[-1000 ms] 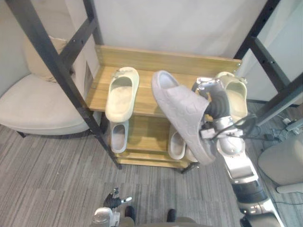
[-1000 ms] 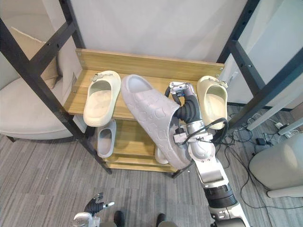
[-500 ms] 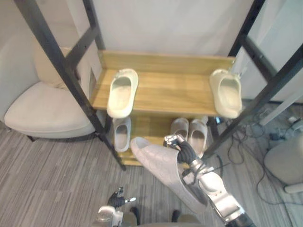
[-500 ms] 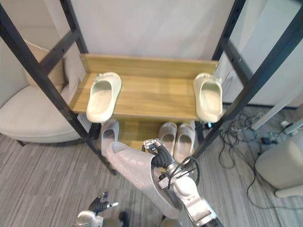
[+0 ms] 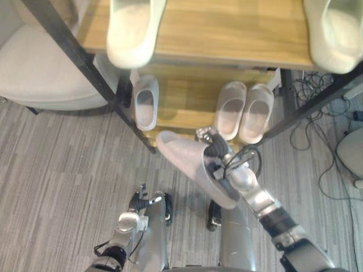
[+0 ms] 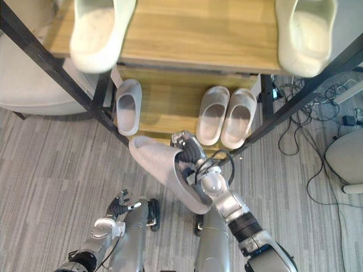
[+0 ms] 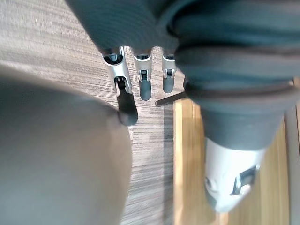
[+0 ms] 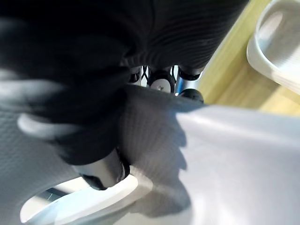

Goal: Organize the slippers on the shoe rack

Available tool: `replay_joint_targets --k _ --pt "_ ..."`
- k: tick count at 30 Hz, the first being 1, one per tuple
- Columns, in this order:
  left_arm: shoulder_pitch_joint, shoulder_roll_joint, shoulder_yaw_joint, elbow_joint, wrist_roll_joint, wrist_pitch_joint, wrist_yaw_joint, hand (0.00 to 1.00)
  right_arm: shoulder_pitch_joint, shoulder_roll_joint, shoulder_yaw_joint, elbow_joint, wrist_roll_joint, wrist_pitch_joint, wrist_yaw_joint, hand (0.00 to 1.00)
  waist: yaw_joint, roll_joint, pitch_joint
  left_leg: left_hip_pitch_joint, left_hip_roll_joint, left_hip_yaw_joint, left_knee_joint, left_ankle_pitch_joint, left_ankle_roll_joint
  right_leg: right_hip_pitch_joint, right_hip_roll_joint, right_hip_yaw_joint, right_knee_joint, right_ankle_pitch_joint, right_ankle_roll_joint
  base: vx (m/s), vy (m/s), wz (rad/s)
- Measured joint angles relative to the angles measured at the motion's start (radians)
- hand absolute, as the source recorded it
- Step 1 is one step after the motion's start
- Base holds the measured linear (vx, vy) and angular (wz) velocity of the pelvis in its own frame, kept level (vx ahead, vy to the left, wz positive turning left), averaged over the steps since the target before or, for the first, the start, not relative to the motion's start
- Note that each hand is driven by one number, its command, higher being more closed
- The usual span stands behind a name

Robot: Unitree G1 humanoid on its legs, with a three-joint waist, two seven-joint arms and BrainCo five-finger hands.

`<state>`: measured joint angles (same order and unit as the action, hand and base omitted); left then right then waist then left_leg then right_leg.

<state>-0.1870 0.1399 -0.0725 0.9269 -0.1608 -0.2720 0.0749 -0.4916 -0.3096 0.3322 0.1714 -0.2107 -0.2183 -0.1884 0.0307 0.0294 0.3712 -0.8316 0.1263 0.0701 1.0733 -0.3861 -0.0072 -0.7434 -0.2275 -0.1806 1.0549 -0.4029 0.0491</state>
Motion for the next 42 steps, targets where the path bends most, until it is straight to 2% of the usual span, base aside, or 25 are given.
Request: replay_joint_targets --k 4,6,11,17,23,34,35,42 --pt "-0.007 -0.005 0.041 -0.062 -0.005 0.001 0.009 0.00 -0.131 0.028 -0.062 0.000 -0.025 0.028 -0.069 1.00 0.013 0.000 0.020 -0.111 0.004 -0.011 0.107 -0.037 0.009 -0.108 -0.016 0.007 0.113 -0.041 -0.001 -0.05 0.046 0.03" --pt "-0.020 -0.022 0.080 -0.104 -0.035 0.002 0.011 0.00 -0.219 0.035 -0.106 0.005 -0.025 0.045 -0.123 1.00 0.030 0.000 0.022 -0.188 0.005 -0.022 0.150 -0.040 0.009 -0.178 -0.025 0.003 0.162 -0.058 -0.001 -0.04 0.037 0.10" --pt "-0.033 -0.031 0.088 -0.135 -0.045 0.002 0.017 0.00 -0.325 0.046 -0.147 0.076 -0.024 0.078 -0.180 1.00 0.055 0.000 0.023 -0.242 0.002 -0.027 0.175 -0.037 0.001 -0.231 -0.035 0.002 0.197 -0.065 -0.013 0.01 0.016 0.06" --pt "-0.049 -0.044 0.094 -0.162 -0.080 0.001 0.040 0.00 -0.451 0.071 -0.267 0.256 -0.005 0.136 -0.255 1.00 0.081 0.000 0.023 -0.297 0.000 -0.044 0.183 -0.034 -0.004 -0.269 -0.039 -0.016 0.203 -0.074 -0.019 0.06 -0.005 0.06" --pt "-0.060 -0.056 0.094 -0.163 -0.099 0.001 0.058 0.00 -0.542 0.071 -0.330 0.422 0.017 0.160 -0.289 1.00 0.085 0.000 0.021 -0.317 -0.017 -0.056 0.181 -0.033 -0.005 -0.272 -0.060 -0.036 0.211 -0.093 -0.020 0.05 -0.011 0.13" --pt "-0.081 -0.069 0.087 -0.155 -0.120 0.001 0.079 0.00 -0.667 0.067 -0.342 0.631 0.058 0.180 -0.301 1.00 0.101 0.000 0.007 -0.353 -0.029 -0.078 0.176 -0.026 -0.016 -0.290 -0.069 -0.063 0.209 -0.099 -0.026 0.03 -0.009 0.06" --pt "-0.084 -0.070 0.082 -0.154 -0.123 0.001 0.080 0.00 -0.673 0.064 -0.342 0.642 0.058 0.184 -0.302 0.00 0.103 0.000 0.007 -0.353 -0.030 -0.079 0.176 -0.026 -0.017 -0.290 -0.070 -0.064 0.210 -0.101 -0.029 0.03 -0.011 0.04" --pt "-0.088 -0.077 0.059 -0.127 -0.146 0.001 0.093 0.00 -0.711 0.050 -0.358 0.713 0.073 0.189 -0.331 0.00 0.123 -0.002 -0.037 -0.384 -0.035 -0.089 0.167 -0.014 -0.034 -0.316 -0.072 -0.079 0.215 -0.107 -0.041 0.03 -0.024 0.05"
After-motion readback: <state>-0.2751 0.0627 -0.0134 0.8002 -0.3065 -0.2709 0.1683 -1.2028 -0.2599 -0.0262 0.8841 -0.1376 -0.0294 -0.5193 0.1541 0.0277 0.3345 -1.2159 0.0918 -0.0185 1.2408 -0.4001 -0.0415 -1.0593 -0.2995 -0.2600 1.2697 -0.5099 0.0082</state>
